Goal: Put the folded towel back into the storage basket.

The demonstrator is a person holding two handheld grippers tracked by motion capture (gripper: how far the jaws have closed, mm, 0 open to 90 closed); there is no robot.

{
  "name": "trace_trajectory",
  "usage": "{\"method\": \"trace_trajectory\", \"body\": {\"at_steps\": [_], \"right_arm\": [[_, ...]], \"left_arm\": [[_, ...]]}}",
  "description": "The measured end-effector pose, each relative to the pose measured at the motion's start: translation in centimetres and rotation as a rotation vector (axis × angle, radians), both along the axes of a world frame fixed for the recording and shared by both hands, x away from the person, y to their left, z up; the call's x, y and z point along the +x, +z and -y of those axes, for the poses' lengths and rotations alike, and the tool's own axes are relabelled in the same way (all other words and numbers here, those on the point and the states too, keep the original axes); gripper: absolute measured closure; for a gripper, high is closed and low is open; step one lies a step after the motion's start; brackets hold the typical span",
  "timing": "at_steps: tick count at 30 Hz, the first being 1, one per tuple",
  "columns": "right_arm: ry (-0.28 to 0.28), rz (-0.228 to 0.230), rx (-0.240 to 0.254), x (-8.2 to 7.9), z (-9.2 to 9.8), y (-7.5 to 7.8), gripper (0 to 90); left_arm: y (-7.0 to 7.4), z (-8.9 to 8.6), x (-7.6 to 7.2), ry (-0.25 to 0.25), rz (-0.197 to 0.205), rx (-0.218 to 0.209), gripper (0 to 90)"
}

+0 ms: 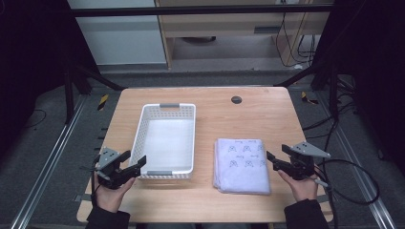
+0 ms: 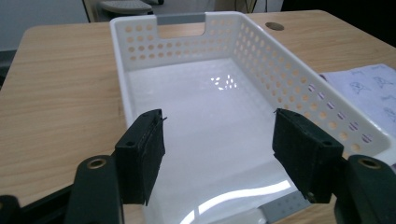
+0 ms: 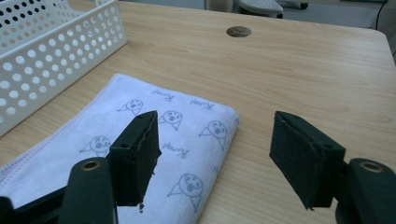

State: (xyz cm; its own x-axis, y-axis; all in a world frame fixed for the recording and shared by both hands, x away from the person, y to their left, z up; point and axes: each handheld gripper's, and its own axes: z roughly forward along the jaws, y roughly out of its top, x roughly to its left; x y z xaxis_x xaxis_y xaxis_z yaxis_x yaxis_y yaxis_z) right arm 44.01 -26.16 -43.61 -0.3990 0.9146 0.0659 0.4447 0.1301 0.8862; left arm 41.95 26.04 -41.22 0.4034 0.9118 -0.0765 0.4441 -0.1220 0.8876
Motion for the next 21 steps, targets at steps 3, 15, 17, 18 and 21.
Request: {"method": "trace_trajectory", "body": {"at_steps": [3,15,17,18,21], "right_arm": [[0.003,0.010,0.004,0.1,0.0,0.4,33.6],[0.006,0.030,0.004,0.4,-0.4,1.9,33.9],[0.008,0.036,0.001,0.5,-0.5,2.1,33.9],[0.007,0.036,0.001,0.6,-0.5,2.3,34.0],[0.019,0.038,0.009,0.7,-0.7,2.7,34.4]], "left_arm": [[0.4,1.2,0.3,-0.023,0.011,0.004,32.5],[1.2,5.2,0.9,-0.092,0.030,0.032,32.0],[1.3,5.6,1.0,-0.098,0.032,0.032,32.1],[1.3,5.8,1.0,-0.101,0.032,0.034,32.1],[1.5,6.7,1.1,-0.112,0.034,0.044,32.3]]}}
